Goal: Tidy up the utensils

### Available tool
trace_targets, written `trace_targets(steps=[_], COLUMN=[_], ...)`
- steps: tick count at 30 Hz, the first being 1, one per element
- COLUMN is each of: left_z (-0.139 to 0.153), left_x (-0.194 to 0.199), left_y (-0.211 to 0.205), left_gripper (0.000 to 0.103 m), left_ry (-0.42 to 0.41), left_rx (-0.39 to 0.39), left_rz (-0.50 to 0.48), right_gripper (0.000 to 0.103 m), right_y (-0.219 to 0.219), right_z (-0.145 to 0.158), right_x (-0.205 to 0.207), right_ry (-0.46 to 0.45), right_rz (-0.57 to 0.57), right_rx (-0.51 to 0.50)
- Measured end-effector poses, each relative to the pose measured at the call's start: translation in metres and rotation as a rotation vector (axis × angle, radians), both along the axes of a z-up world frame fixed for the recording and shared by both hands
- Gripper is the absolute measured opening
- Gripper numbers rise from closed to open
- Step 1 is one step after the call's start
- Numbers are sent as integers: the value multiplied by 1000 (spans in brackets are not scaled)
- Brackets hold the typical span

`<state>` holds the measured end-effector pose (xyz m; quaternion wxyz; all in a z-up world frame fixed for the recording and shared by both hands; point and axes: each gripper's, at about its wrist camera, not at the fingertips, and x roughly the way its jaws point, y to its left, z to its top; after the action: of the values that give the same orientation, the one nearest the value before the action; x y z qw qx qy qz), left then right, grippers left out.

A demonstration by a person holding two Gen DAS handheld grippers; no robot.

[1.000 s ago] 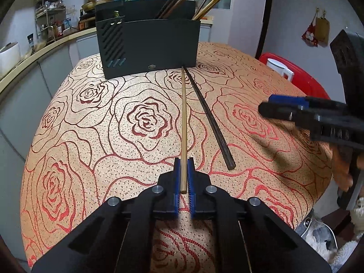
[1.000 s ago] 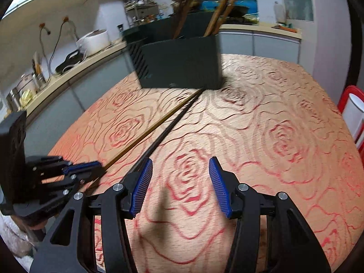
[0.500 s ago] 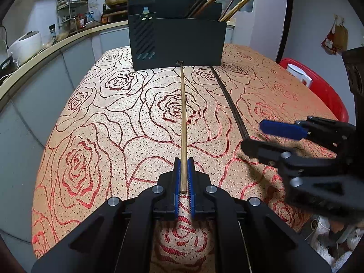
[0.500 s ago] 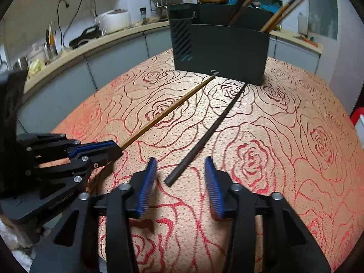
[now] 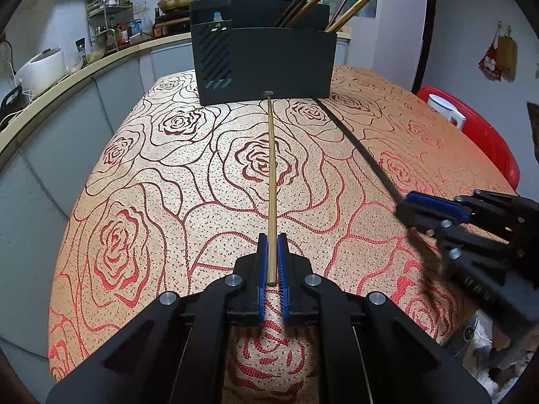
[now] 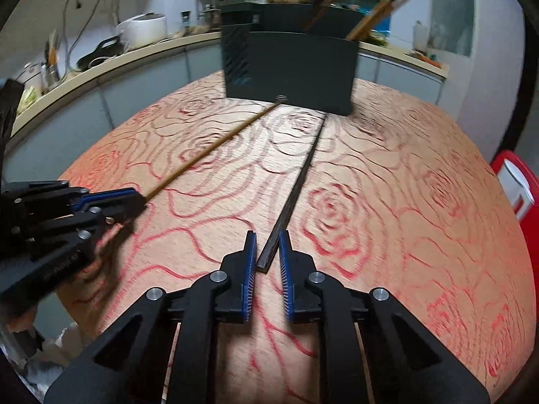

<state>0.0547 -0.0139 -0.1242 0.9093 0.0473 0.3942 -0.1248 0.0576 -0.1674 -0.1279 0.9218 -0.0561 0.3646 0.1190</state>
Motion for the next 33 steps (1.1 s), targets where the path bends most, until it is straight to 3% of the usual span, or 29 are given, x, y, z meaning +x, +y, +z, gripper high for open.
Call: trace_targets(steps=[14,23,33], left_z=[-1,5,60], left_x=[-4,-4,-14], left_y=[-7,-5,10], left_gripper=[6,6,6], left_ry=[-34,-32,-152], left_rx=[44,43,11], left_rz=[6,-10,-14], right_gripper=[13,8,8], right_y=[-8,-19,-50], right_z=[-4,0,59], right_x=[-8,-6,-23], right_ry=[-59,-15,-159], right_rz=[-15,-34,-70], right_rx=[32,79,153])
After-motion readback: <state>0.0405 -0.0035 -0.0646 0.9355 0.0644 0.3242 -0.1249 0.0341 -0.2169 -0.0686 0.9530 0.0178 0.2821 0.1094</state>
